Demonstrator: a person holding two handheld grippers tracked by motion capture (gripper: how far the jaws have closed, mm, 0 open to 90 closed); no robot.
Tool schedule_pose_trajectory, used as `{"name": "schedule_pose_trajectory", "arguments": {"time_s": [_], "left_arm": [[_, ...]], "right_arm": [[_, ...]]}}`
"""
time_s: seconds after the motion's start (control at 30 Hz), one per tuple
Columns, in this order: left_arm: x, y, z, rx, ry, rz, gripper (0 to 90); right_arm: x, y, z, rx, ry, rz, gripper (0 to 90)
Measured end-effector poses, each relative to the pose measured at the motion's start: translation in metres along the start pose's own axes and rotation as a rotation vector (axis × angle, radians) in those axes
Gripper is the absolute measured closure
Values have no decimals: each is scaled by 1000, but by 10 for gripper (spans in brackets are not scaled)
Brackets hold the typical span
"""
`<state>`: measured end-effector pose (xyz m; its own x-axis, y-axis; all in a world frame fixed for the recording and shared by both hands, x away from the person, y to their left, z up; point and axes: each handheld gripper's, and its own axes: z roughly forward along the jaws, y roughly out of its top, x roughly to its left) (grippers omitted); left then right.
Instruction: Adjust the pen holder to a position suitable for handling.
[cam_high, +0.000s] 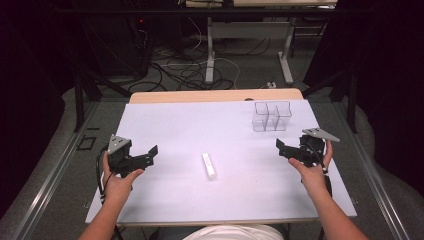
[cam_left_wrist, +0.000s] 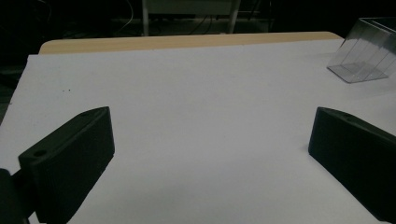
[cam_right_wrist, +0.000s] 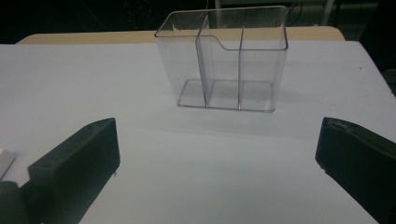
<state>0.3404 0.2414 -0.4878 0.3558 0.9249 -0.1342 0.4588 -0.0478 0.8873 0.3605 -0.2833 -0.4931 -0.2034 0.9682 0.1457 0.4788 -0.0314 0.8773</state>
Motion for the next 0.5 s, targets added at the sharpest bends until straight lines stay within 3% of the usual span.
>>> {"name": "schedule_pose_trajectory", "arguments": {"time_s": [0.23, 0.5], "left_arm": [[0, 0, 1, -1, 6, -5, 3], [-2, 0, 1, -14, 49, -24, 3]], "right_arm": [[-2, 1, 2, 6, -19, 2, 0], [-9, 3, 4, 22, -58, 12, 0]]}}
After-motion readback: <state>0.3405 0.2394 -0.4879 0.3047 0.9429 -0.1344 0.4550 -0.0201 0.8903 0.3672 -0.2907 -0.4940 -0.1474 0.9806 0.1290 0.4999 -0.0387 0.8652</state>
